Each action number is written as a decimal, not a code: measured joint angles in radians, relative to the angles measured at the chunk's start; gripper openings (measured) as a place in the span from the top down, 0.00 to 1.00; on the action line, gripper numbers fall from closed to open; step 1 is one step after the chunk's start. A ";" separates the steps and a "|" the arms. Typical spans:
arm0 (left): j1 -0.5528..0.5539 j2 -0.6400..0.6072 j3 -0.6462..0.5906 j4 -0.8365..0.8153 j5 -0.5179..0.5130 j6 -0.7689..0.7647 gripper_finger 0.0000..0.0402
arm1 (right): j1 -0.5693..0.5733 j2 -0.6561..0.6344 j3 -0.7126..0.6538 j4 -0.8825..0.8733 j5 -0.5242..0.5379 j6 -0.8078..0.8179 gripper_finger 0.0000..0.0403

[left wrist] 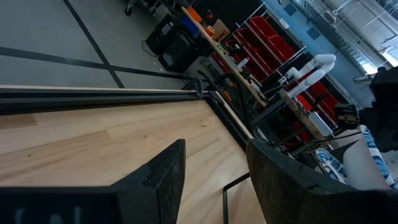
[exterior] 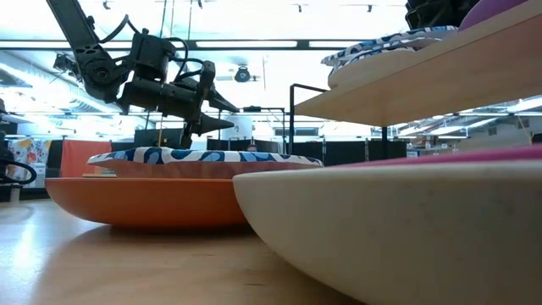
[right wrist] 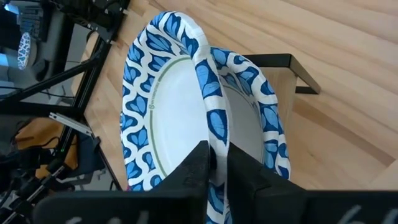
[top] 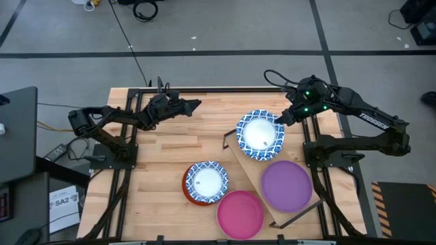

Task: Place and stack plates onto a shelf
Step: Stack the white bowl on top of the white bowls on the shelf

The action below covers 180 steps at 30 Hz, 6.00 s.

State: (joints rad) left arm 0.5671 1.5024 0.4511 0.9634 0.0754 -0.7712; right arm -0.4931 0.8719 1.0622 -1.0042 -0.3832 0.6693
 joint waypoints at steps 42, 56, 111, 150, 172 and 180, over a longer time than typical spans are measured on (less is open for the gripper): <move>0.000 0.000 0.000 0.000 0.000 0.000 0.56 | 0.000 0.000 0.000 -0.001 0.340 -0.203 0.52; -0.164 0.000 0.000 0.039 0.029 0.343 0.56 | 0.000 0.000 0.000 -0.001 0.340 -0.211 0.52; -1.065 0.000 0.778 -1.313 -0.194 0.753 0.56 | 0.000 0.000 0.000 -0.001 0.339 -0.262 0.52; -1.233 0.004 0.417 -1.246 -0.423 0.651 0.56 | 0.000 0.000 0.000 -0.001 0.340 -0.262 0.52; -1.132 0.067 0.364 -1.181 -0.298 0.846 0.56 | 0.000 0.000 0.000 -0.001 0.341 -0.262 0.52; -1.126 0.142 0.364 -1.126 -0.307 0.872 0.56 | 0.000 0.000 0.000 0.000 0.341 -0.262 0.52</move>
State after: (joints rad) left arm -0.5591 1.6440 0.8150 -0.1628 -0.2317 0.1013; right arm -0.4933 0.8722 1.0626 -1.0046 -0.0420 0.4072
